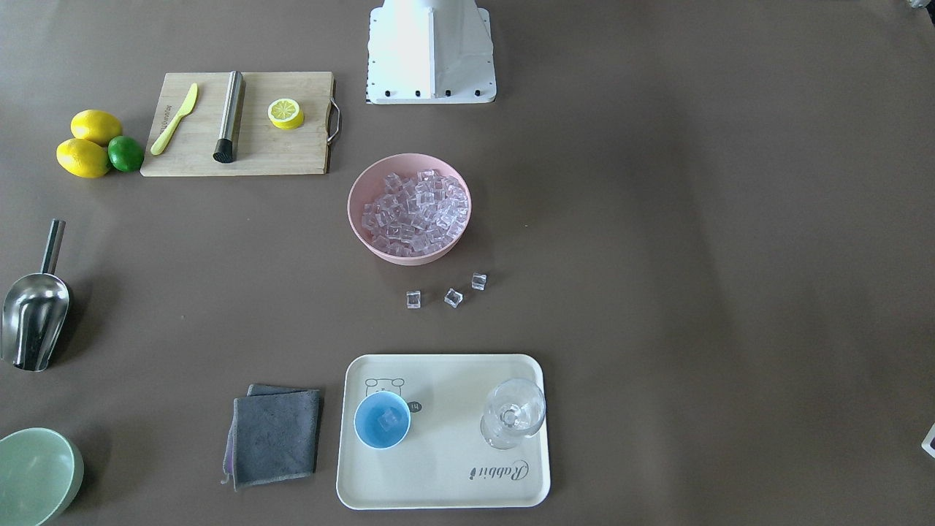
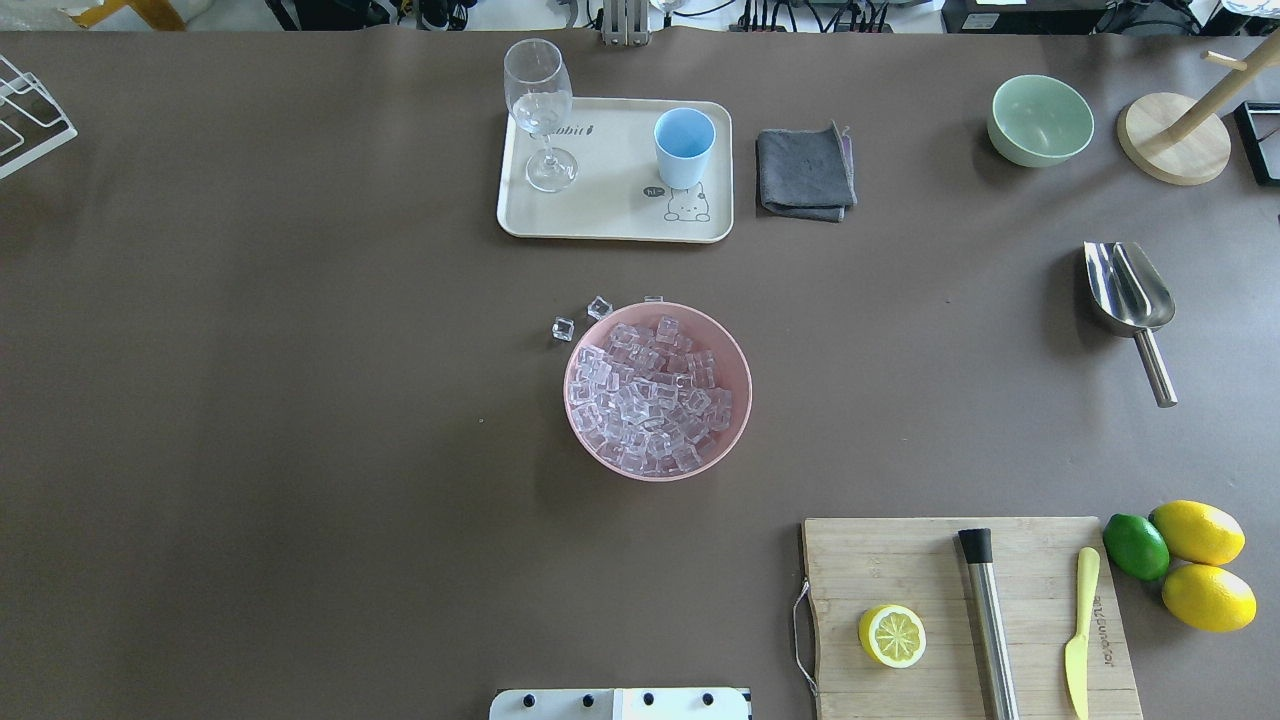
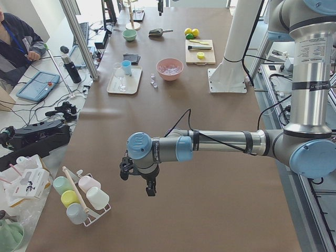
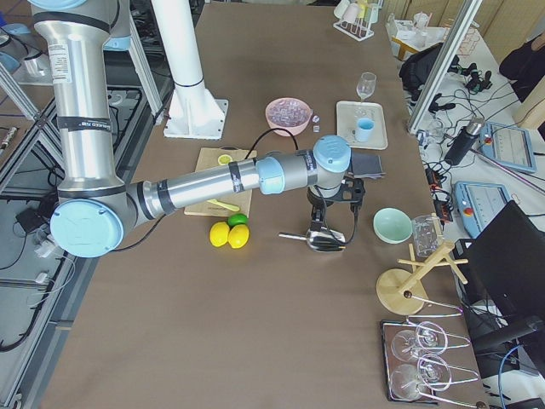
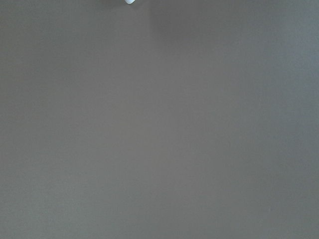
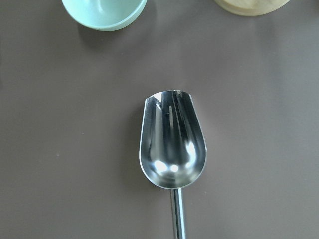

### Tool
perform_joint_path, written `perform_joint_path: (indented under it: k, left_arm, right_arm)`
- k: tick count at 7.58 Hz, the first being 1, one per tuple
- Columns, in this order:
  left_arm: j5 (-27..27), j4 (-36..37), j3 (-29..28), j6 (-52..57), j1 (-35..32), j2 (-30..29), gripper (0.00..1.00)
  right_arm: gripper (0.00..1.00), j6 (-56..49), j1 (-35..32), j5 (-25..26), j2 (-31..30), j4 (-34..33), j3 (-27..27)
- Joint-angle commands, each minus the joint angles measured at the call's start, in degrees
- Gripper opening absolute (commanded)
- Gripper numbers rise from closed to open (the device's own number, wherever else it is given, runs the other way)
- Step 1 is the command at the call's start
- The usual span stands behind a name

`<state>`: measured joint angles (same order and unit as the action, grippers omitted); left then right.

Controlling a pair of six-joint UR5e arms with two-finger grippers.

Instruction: Put ice in cup with scoop

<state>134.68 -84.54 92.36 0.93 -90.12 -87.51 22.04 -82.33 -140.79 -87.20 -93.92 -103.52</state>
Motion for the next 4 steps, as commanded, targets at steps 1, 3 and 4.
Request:
perform_joint_path:
  k: [1,3,4]
  left_arm:
    - [0.1,0.0,-0.1,-0.1,0.0,0.0,0.98]
    - [0.1,0.0,0.2,-0.3,0.1,-0.3,0.98]
    - [0.1,0.0,0.2,-0.3,0.1,-0.3,0.98]
  right_arm:
    - [1.00,-29.1,-10.1,6.6,-1.0,-15.8,1.7]
    - [1.00,-35.9,-12.2,7.7,-1.8,-17.2,7.3]
    - [1.00,-35.3,-12.0,7.7,-1.4,-16.4,8.5]
